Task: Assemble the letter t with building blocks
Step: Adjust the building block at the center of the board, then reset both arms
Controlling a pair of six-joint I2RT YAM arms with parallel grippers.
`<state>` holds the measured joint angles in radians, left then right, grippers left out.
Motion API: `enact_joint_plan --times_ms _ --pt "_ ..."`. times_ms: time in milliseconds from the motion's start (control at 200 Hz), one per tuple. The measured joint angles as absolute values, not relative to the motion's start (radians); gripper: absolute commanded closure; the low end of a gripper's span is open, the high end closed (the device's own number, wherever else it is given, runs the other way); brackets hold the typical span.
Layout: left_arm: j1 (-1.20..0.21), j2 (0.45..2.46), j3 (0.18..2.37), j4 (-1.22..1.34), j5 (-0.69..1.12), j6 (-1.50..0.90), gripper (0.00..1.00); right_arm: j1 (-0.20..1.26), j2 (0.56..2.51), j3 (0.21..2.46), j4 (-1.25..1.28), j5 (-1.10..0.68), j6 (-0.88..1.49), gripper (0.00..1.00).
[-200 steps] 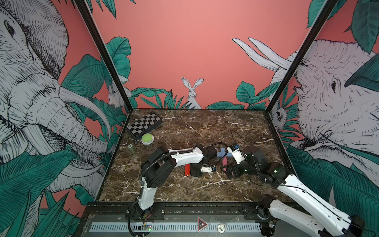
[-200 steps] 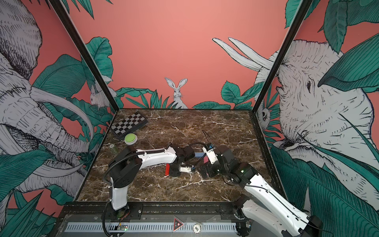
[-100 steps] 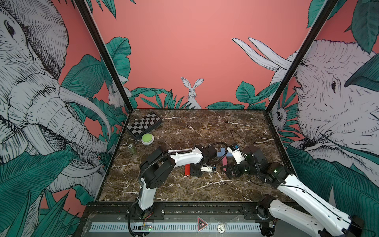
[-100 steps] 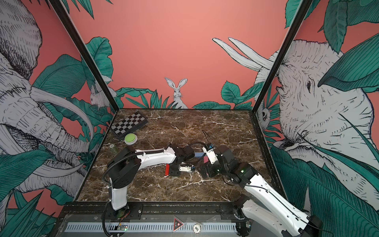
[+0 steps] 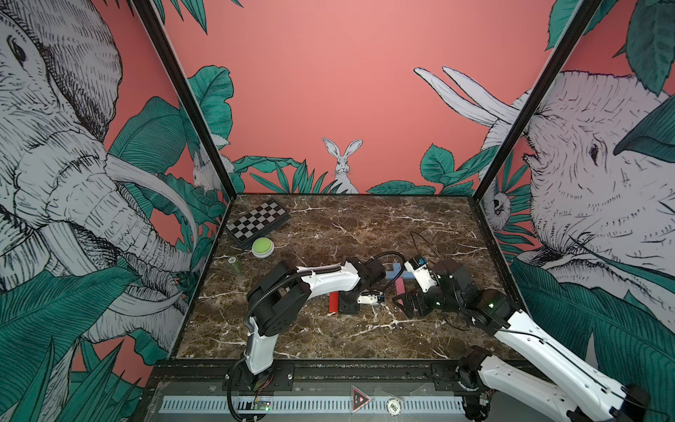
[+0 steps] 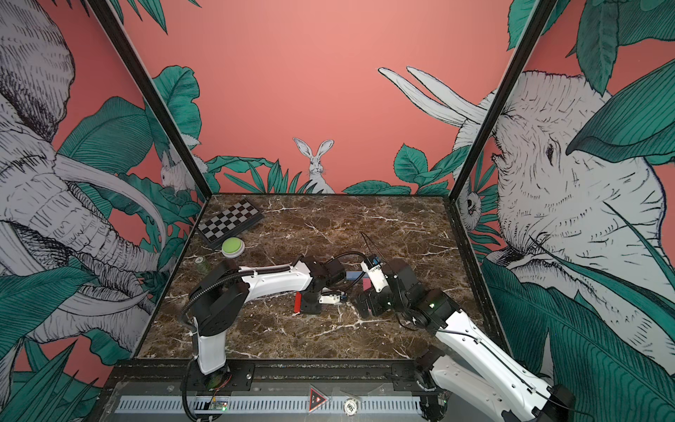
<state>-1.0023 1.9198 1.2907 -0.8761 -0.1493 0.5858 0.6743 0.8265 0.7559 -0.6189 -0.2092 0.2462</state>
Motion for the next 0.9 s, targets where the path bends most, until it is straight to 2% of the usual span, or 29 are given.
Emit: enact_joint_plan --times_ms 400,575,695,895 --pt "-1.002 1.841 1.288 -0.83 -0.109 0.559 0.29 0.674 0.792 0.756 -0.619 -0.216 0.247 0.02" --pt "-0.99 1.784 1.288 -0.795 -0.116 0.53 0.23 0.674 0.719 0.756 -0.619 -0.24 0.252 0.02" --pt "-0.966 1.734 1.287 -0.746 -0.153 0.484 0.23 0.674 0.654 0.756 -0.615 -0.257 0.259 0.02" --pt "-0.868 1.541 1.21 -0.58 -0.242 0.35 0.1 0.674 0.575 0.764 -0.603 -0.265 0.267 0.01"
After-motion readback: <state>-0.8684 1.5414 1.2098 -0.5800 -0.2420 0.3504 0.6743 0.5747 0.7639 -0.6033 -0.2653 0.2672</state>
